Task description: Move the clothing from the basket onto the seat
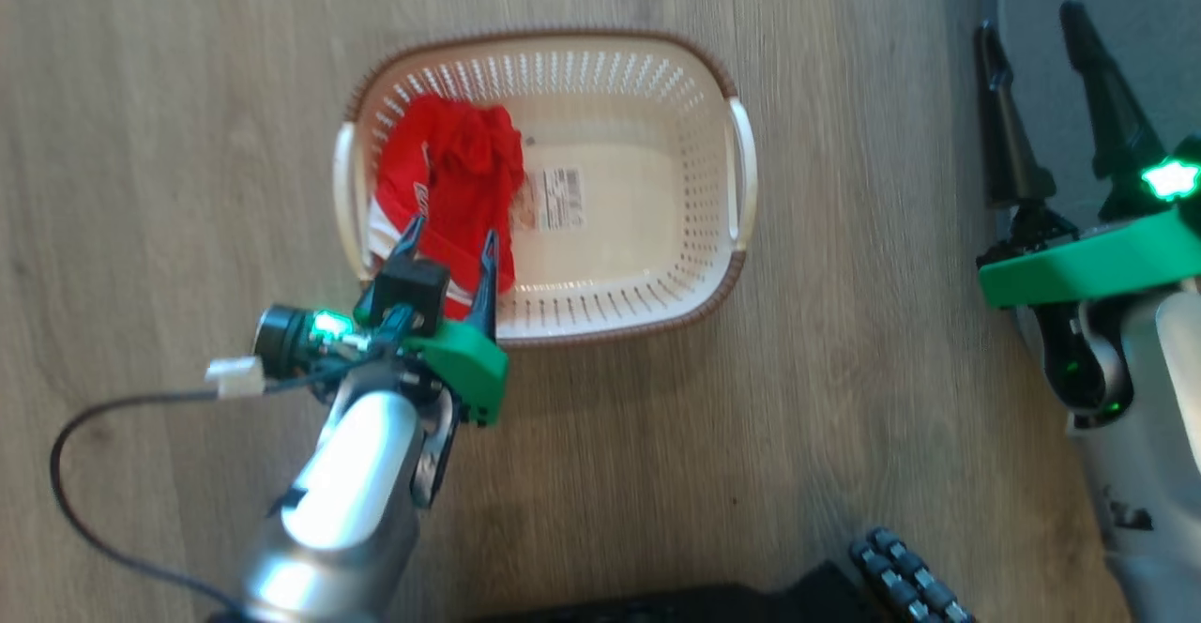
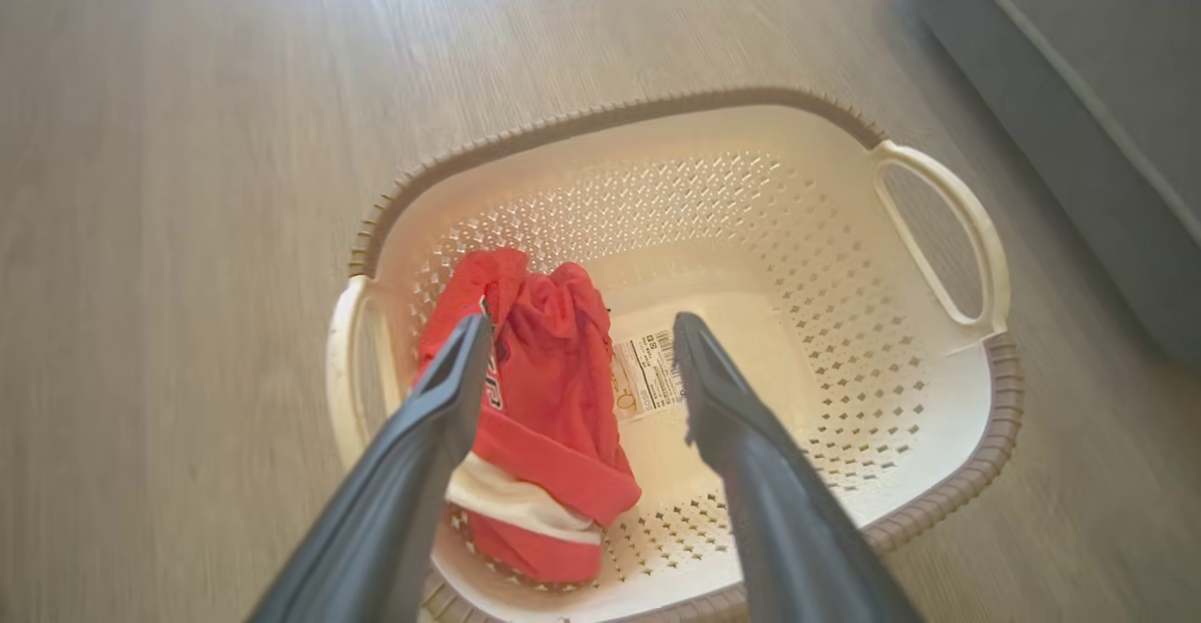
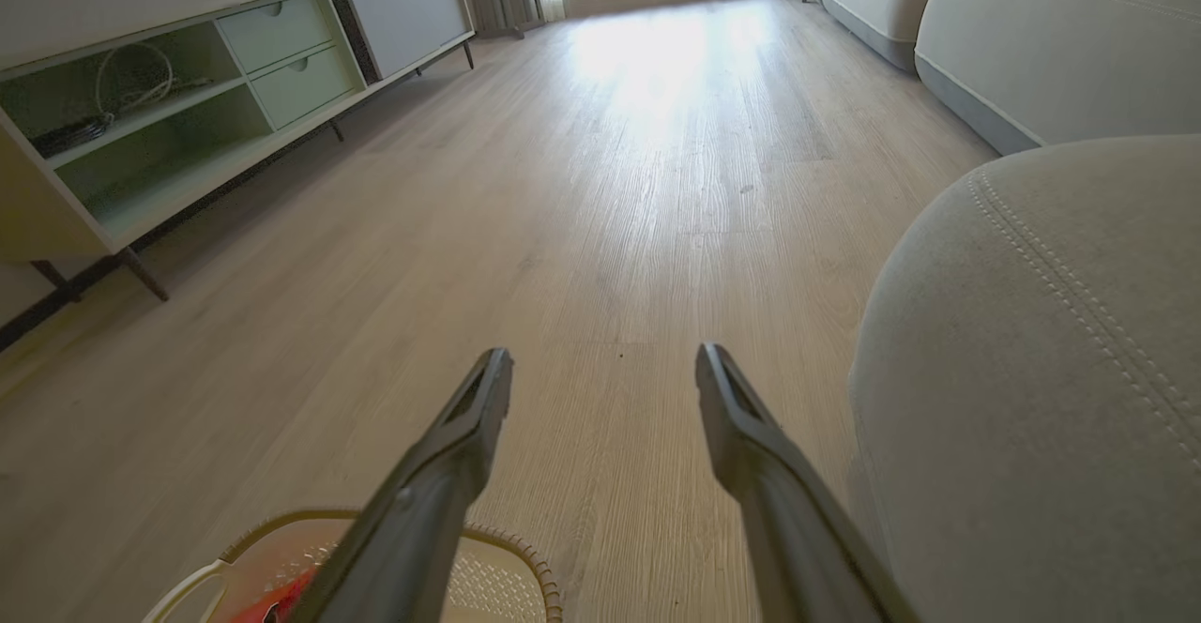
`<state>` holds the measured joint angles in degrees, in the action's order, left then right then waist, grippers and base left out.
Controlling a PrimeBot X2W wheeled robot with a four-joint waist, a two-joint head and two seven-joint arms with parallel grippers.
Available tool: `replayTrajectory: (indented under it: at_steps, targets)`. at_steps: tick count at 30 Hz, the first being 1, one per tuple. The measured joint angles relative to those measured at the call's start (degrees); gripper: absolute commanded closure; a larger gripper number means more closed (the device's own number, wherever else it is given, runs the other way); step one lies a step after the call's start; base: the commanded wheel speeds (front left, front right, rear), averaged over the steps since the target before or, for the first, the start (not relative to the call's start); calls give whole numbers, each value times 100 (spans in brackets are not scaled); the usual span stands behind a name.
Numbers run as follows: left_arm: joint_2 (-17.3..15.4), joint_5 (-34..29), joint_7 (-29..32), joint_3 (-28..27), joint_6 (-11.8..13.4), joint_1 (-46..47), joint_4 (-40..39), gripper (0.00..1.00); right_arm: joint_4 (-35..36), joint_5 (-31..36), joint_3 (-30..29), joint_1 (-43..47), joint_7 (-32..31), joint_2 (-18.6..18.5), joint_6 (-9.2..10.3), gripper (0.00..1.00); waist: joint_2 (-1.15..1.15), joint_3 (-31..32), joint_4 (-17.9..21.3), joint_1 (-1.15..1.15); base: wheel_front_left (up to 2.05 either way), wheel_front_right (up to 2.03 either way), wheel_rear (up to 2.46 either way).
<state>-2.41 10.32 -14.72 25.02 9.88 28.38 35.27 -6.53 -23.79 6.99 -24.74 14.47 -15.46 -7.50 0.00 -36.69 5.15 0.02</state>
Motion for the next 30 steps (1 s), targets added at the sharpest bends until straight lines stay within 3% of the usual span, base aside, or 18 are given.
replayTrajectory:
  at_steps: [14,19,23,28,29,30]
  targets:
    - [11,-453,168,447,565,2221,2975,0,1,-100,55,-311,15,70,0,0,0,-976,480,-1,0,0,0]
    - [-55,-732,683,677,756,2885,3624,0,2,-160,131,-394,15,149,0,0,0,-1270,640,-1,0,0,0]
    - [-133,-988,1243,950,779,3062,3799,0,14,-209,165,-566,15,253,0,0,0,-1443,749,-1,0,0,0]
    - [-142,-1043,1452,1088,745,3143,3836,0,20,-210,196,-612,15,268,0,0,0,-1543,824,-1,0,0,0]
    - [-137,-1039,1467,1090,744,3161,3836,12,20,-210,196,-620,15,269,0,0,0,-1548,831,-1,0,0,0]
    - [-130,-1039,1472,1094,740,3171,3838,64,14,-212,196,-623,15,270,0,0,0,-1541,830,-1,0,0,0]
